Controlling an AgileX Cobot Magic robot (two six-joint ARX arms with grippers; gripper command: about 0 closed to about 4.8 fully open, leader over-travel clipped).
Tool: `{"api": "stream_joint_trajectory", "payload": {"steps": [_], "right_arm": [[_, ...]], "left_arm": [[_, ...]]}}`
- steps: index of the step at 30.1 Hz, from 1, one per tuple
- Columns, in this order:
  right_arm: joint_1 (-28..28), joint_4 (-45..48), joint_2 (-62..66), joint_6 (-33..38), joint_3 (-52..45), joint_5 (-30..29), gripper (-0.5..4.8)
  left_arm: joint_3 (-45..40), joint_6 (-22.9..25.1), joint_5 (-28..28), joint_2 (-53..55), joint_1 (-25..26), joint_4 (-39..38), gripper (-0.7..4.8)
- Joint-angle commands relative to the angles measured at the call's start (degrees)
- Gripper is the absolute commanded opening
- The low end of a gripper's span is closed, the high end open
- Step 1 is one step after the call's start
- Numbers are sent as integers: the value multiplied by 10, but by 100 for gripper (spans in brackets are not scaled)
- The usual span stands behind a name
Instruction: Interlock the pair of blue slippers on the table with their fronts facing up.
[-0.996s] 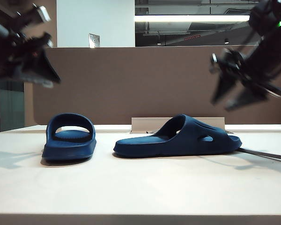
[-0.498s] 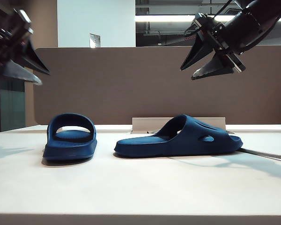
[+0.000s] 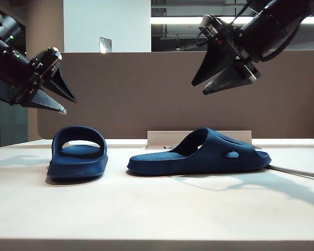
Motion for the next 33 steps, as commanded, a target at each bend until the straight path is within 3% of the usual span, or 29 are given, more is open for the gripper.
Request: {"api": "stream_joint_trajectory", "payload": {"steps": [1,5,8,10,15,19,33], "right_arm": [[12,3,-3,-10,9,4,203],[37,3,-3,-37,11,14,203],[64,11,-3,-71,11,53,203],[79,33,-3,-87,11,87,203],[84,111,-3,-63,11,85,202],[84,101,-1,-63,11,85,202],[84,77,15,-62,10,85,202]], "left_arm": [[71,8,1,55,5,-57,225],[183,47,-10,147,7,-182,226],[228,76,-26,189,7,-232,226],[232,80,-40,196,7,-229,226],[232,91,-42,198,8,-199,225],[242,76,-6,212,11,-170,225],[245,58,-35,250,13,-103,225]]}}
